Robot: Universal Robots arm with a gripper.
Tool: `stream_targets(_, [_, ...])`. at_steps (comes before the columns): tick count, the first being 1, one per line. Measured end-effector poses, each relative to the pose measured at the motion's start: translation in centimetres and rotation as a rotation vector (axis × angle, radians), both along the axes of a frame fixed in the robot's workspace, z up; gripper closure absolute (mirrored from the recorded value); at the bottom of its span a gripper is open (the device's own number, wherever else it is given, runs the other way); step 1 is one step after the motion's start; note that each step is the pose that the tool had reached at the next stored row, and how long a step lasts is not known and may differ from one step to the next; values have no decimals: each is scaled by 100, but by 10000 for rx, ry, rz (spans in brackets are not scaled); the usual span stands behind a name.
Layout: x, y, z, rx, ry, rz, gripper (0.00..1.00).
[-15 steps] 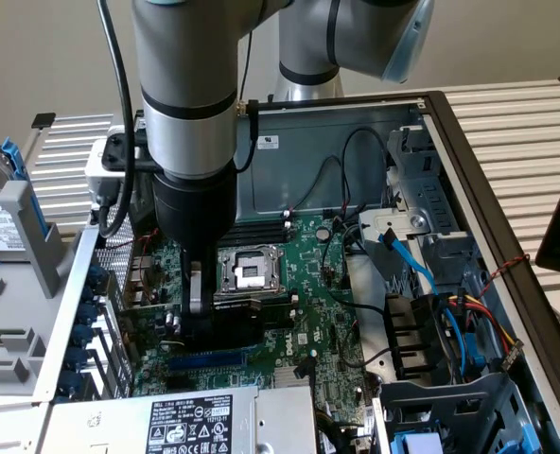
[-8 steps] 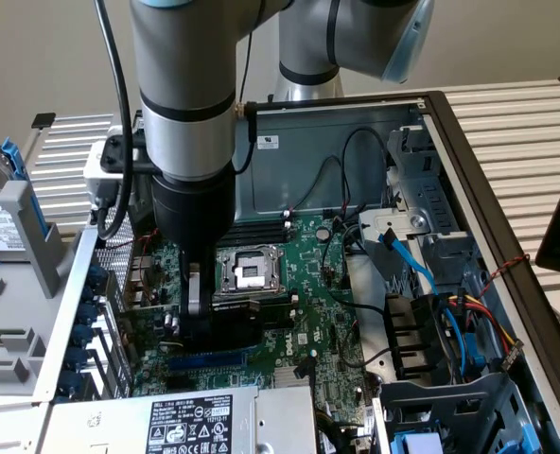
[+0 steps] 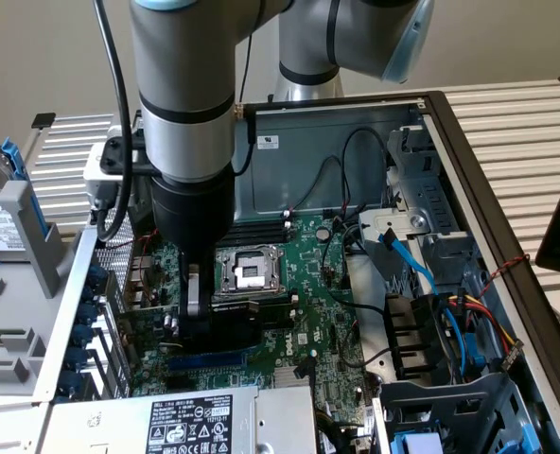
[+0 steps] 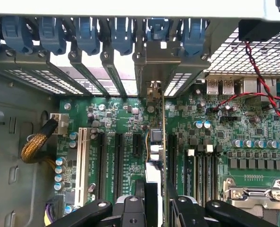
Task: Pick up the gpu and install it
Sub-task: 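Insert the gpu into the slot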
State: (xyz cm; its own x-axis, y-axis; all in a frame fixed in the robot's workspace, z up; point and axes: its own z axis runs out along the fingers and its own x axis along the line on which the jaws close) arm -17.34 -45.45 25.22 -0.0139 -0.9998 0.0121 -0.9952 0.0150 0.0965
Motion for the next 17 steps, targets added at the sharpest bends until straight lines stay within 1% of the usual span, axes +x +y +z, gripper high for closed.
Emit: stream_targets(17, [-8, -6, -10, -2, 2, -86, 73])
